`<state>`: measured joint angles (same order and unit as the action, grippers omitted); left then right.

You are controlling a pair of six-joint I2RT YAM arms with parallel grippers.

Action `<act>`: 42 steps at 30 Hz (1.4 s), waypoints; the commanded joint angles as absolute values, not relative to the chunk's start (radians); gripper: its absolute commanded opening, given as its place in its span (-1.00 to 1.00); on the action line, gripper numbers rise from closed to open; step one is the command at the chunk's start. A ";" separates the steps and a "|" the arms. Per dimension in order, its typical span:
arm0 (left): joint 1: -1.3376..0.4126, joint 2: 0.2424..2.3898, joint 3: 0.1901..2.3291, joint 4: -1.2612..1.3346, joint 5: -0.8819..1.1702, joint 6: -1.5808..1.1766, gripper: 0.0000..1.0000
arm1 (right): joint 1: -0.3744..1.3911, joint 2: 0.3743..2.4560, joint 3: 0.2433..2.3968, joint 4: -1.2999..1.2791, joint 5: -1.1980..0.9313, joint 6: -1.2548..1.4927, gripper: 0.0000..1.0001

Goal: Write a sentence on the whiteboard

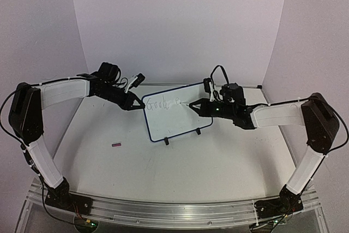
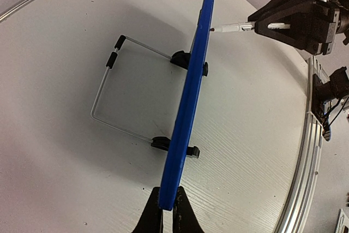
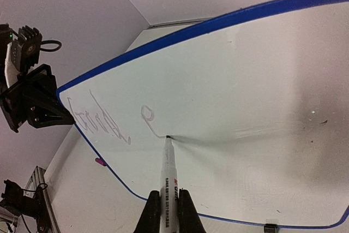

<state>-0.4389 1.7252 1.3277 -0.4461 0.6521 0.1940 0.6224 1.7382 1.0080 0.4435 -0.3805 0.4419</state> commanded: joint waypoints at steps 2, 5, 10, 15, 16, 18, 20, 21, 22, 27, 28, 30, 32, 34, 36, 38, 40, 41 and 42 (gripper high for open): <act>-0.454 1.772 1.335 -0.519 0.575 0.247 -1.00 | 0.618 1.643 0.989 0.472 -0.353 0.419 -1.00; -0.454 1.773 1.335 -0.519 0.576 0.247 -1.00 | 0.618 1.630 0.993 0.477 -0.381 0.418 -1.00; -0.454 1.772 1.335 -0.520 0.576 0.247 -1.00 | 0.617 1.658 1.011 0.476 -0.394 0.419 -1.00; -0.454 1.772 1.335 -0.520 0.575 0.247 -1.00 | 0.618 1.691 1.040 0.476 -0.398 0.422 -1.00; -0.454 1.772 1.335 -0.520 0.574 0.247 -1.00 | 0.618 1.696 1.044 0.475 -0.396 0.422 -1.00; -0.454 1.772 1.335 -0.520 0.574 0.248 -1.00 | 0.618 1.702 1.051 0.474 -0.385 0.424 -1.00; -0.454 1.772 1.335 -0.520 0.574 0.248 -1.00 | 0.617 1.708 1.056 0.472 -0.376 0.425 -1.00; -0.455 1.773 1.335 -0.520 0.574 0.248 -1.00 | 0.618 1.708 1.057 0.472 -0.374 0.426 -1.00; -0.454 1.772 1.335 -0.520 0.574 0.248 -1.00 | 0.617 1.712 1.058 0.472 -0.369 0.428 -1.00; -0.454 1.772 1.335 -0.522 0.575 0.248 -1.00 | 0.618 1.724 1.067 0.472 -0.364 0.430 -1.00; -0.455 1.771 1.336 -0.522 0.575 0.247 -1.00 | 0.617 1.728 1.070 0.471 -0.362 0.430 -1.00; -0.456 1.770 1.336 -0.522 0.575 0.248 -1.00 | 0.617 1.733 1.073 0.468 -0.361 0.431 -1.00; -0.456 1.770 1.335 -0.523 0.573 0.247 -1.00 | 0.617 1.736 1.072 0.466 -0.356 0.432 -1.00; -0.456 1.770 1.336 -0.522 0.573 0.248 -1.00 | 0.618 1.734 1.066 0.465 -0.352 0.432 -1.00; -0.456 1.770 1.335 -0.522 0.572 0.249 -1.00 | 0.617 1.730 1.056 0.463 -0.346 0.434 -1.00; -0.456 1.770 1.336 -0.522 0.574 0.248 -1.00 | 0.617 1.725 1.042 0.463 -0.343 0.436 -1.00; -0.456 1.770 1.337 -0.522 0.573 0.248 -1.00 | 0.617 1.724 1.028 0.461 -0.345 0.440 -1.00; -0.456 1.770 1.336 -0.522 0.573 0.250 -1.00 | 0.617 1.725 1.022 0.462 -0.347 0.445 -1.00; -0.456 1.770 1.335 -0.522 0.574 0.248 -1.00 | 0.617 1.727 1.017 0.462 -0.351 0.446 -1.00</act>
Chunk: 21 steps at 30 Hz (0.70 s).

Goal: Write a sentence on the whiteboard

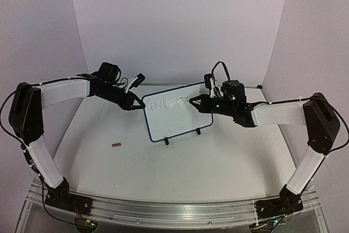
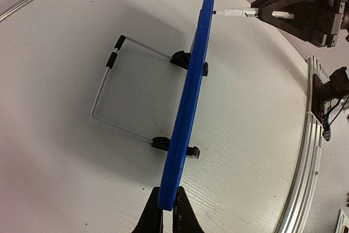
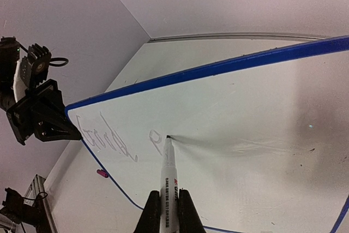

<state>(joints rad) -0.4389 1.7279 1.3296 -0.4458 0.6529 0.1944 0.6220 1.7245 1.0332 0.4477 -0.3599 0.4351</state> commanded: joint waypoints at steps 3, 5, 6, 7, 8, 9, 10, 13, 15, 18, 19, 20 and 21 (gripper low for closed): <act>-0.456 1.770 1.335 -0.522 0.572 0.249 -1.00 | 0.618 1.735 1.003 0.462 -0.359 0.454 -1.00; -0.456 1.770 1.335 -0.522 0.572 0.248 -1.00 | 0.617 1.736 1.002 0.462 -0.361 0.455 -1.00; -0.456 1.770 1.335 -0.523 0.573 0.249 -1.00 | 0.617 1.738 1.000 0.462 -0.362 0.455 -1.00; -0.456 1.770 1.335 -0.523 0.573 0.249 -1.00 | 0.617 1.738 1.000 0.461 -0.364 0.456 -1.00; -0.456 1.770 1.335 -0.522 0.572 0.249 -1.00 | 0.617 1.737 0.999 0.459 -0.364 0.456 -1.00; -0.456 1.770 1.335 -0.522 0.573 0.249 -1.00 | 0.617 1.735 0.998 0.459 -0.363 0.454 -1.00; -0.456 1.770 1.335 -0.522 0.572 0.249 -1.00 | 0.617 1.734 0.997 0.457 -0.362 0.453 -1.00; -0.456 1.772 1.335 -0.522 0.573 0.249 -1.00 | 0.617 1.731 1.001 0.457 -0.363 0.452 -1.00; -0.456 1.772 1.336 -0.522 0.574 0.250 -1.00 | 0.617 1.729 1.008 0.457 -0.364 0.453 -1.00; -0.456 1.773 1.336 -0.522 0.573 0.249 -1.00 | 0.617 1.725 1.022 0.460 -0.361 0.453 -1.00; -0.456 1.773 1.336 -0.522 0.573 0.250 -1.00 | 0.617 1.724 1.026 0.460 -0.359 0.451 -1.00; -0.456 1.773 1.336 -0.522 0.573 0.249 -1.00 | 0.617 1.722 1.031 0.462 -0.355 0.449 -1.00; -0.456 1.773 1.336 -0.522 0.573 0.249 -1.00 | 0.617 1.721 1.035 0.463 -0.355 0.447 -1.00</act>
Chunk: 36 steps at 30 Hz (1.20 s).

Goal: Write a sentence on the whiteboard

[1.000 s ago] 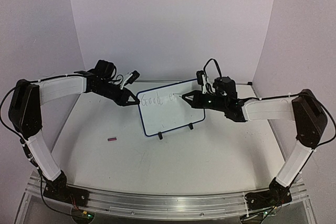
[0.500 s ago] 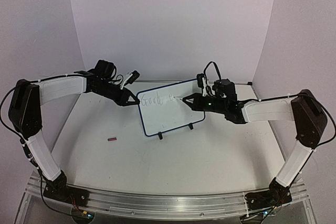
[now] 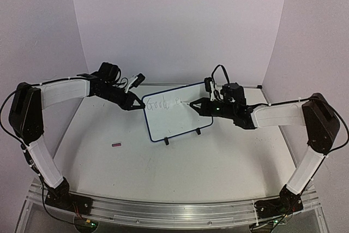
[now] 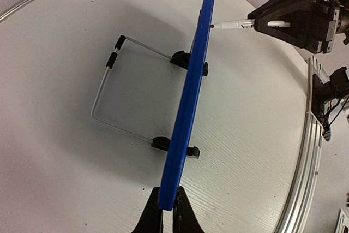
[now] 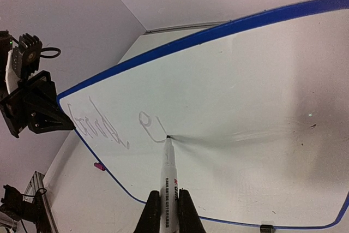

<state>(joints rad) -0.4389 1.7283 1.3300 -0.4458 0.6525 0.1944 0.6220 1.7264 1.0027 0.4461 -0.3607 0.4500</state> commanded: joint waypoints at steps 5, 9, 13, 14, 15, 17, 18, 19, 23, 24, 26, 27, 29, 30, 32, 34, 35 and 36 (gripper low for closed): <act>-0.456 1.773 1.336 -0.522 0.574 0.250 -1.00 | 0.617 1.719 1.059 0.468 -0.349 0.440 -1.00; -0.456 1.775 1.337 -0.522 0.574 0.249 -1.00 | 0.617 1.719 1.070 0.471 -0.343 0.436 -1.00; -0.456 1.775 1.336 -0.522 0.574 0.249 -1.00 | 0.617 1.715 1.072 0.475 -0.333 0.432 -1.00; -0.456 1.776 1.336 -0.522 0.574 0.249 -1.00 | 0.617 1.715 1.072 0.475 -0.329 0.432 -1.00; -0.456 1.776 1.337 -0.522 0.574 0.249 -1.00 | 0.617 1.715 1.072 0.475 -0.327 0.433 -1.00; -0.456 1.776 1.336 -0.522 0.575 0.249 -1.00 | 0.617 1.712 1.067 0.474 -0.309 0.433 -1.00; -0.456 1.776 1.337 -0.522 0.574 0.250 -1.00 | 0.617 1.712 1.067 0.475 -0.306 0.434 -1.00; -0.456 1.776 1.337 -0.522 0.574 0.250 -1.00 | 0.617 1.708 1.061 0.475 -0.292 0.434 -1.00; -0.456 1.776 1.339 -0.522 0.574 0.249 -1.00 | 0.617 1.695 1.048 0.476 -0.271 0.434 -1.00; -0.456 1.776 1.338 -0.523 0.575 0.249 -1.00 | 0.617 1.689 1.042 0.476 -0.264 0.434 -1.00; -0.456 1.776 1.338 -0.523 0.575 0.249 -1.00 | 0.617 1.683 1.034 0.475 -0.258 0.433 -1.00; -0.456 1.776 1.338 -0.523 0.574 0.250 -1.00 | 0.615 1.680 1.030 0.474 -0.254 0.432 -1.00; -0.455 1.775 1.338 -0.523 0.575 0.250 -1.00 | 0.615 1.680 1.026 0.475 -0.252 0.434 -1.00; -0.455 1.775 1.338 -0.523 0.575 0.250 -1.00 | 0.615 1.679 1.024 0.475 -0.250 0.433 -1.00; -0.456 1.775 1.338 -0.522 0.574 0.249 -1.00 | 0.615 1.678 1.020 0.476 -0.243 0.434 -1.00; -0.456 1.775 1.338 -0.523 0.575 0.250 -1.00 | 0.616 1.676 1.017 0.475 -0.240 0.434 -1.00; -0.456 1.775 1.338 -0.523 0.575 0.249 -1.00 | 0.616 1.678 1.017 0.475 -0.243 0.434 -1.00; -0.455 1.775 1.337 -0.523 0.574 0.249 -1.00 | 0.615 1.682 1.019 0.476 -0.248 0.435 -1.00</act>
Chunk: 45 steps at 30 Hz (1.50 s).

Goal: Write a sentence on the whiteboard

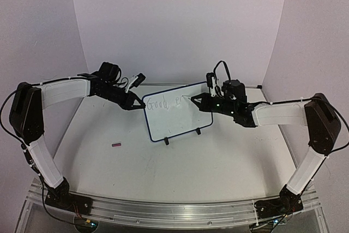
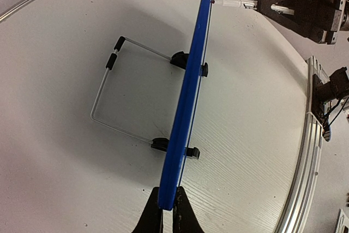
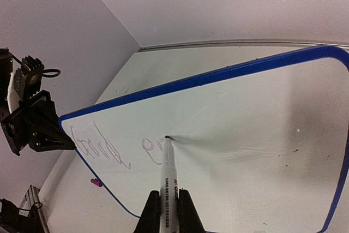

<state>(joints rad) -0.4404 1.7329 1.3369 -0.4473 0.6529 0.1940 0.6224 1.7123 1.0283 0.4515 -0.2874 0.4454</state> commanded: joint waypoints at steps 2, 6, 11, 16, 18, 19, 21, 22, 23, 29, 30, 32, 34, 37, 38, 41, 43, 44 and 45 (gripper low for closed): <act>-0.456 1.775 1.338 -0.523 0.575 0.249 -1.00 | 0.615 1.685 1.019 0.475 -0.252 0.438 -1.00; -0.456 1.775 1.338 -0.523 0.572 0.250 -1.00 | 0.615 1.693 1.011 0.476 -0.261 0.444 -1.00; -0.456 1.775 1.338 -0.523 0.573 0.249 -1.00 | 0.615 1.694 0.988 0.475 -0.266 0.453 -1.00; -0.456 1.775 1.338 -0.523 0.572 0.250 -1.00 | 0.614 1.694 0.966 0.476 -0.274 0.465 -1.00; -0.455 1.775 1.338 -0.524 0.572 0.250 -1.00 | 0.615 1.695 0.961 0.479 -0.275 0.469 -1.00; -0.456 1.775 1.338 -0.524 0.572 0.250 -1.00 | 0.615 1.694 0.958 0.480 -0.276 0.469 -1.00; -0.456 1.775 1.338 -0.524 0.573 0.249 -1.00 | 0.616 1.690 0.955 0.480 -0.275 0.469 -1.00; -0.456 1.775 1.338 -0.524 0.573 0.250 -1.00 | 0.615 1.686 0.953 0.481 -0.272 0.469 -1.00; -0.456 1.775 1.338 -0.524 0.573 0.249 -1.00 | 0.616 1.682 0.951 0.482 -0.271 0.469 -1.00; -0.456 1.773 1.338 -0.525 0.571 0.250 -1.00 | 0.615 1.638 0.939 0.481 -0.286 0.467 -1.00; -0.456 1.773 1.338 -0.525 0.571 0.250 -1.00 | 0.616 1.631 0.936 0.481 -0.289 0.465 -1.00; -0.456 1.773 1.338 -0.525 0.571 0.249 -1.00 | 0.615 1.609 0.929 0.481 -0.296 0.462 -1.00; -0.456 1.773 1.338 -0.525 0.571 0.249 -1.00 | 0.615 1.594 0.923 0.480 -0.297 0.461 -1.00; -0.457 1.772 1.337 -0.523 0.570 0.250 -1.00 | 0.613 1.574 0.919 0.476 -0.297 0.457 -1.00; -0.457 1.771 1.336 -0.522 0.570 0.249 -1.00 | 0.612 1.573 0.919 0.476 -0.299 0.457 -1.00; -0.457 1.772 1.337 -0.523 0.571 0.247 -1.00 | 0.604 1.585 0.924 0.475 -0.309 0.454 -1.00; -0.457 1.770 1.337 -0.523 0.571 0.247 -1.00 | 0.601 1.593 0.930 0.477 -0.315 0.454 -1.00; -0.457 1.770 1.336 -0.524 0.571 0.248 -1.00 | 0.600 1.601 0.936 0.477 -0.321 0.455 -1.00; -0.457 1.770 1.336 -0.523 0.569 0.248 -1.00 | 0.595 1.613 0.943 0.481 -0.323 0.454 -1.00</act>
<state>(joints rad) -0.4404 1.7332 1.3373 -0.4473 0.6529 0.1947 0.6067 1.5993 0.9234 0.4545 -0.3054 0.4614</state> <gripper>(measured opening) 0.038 0.069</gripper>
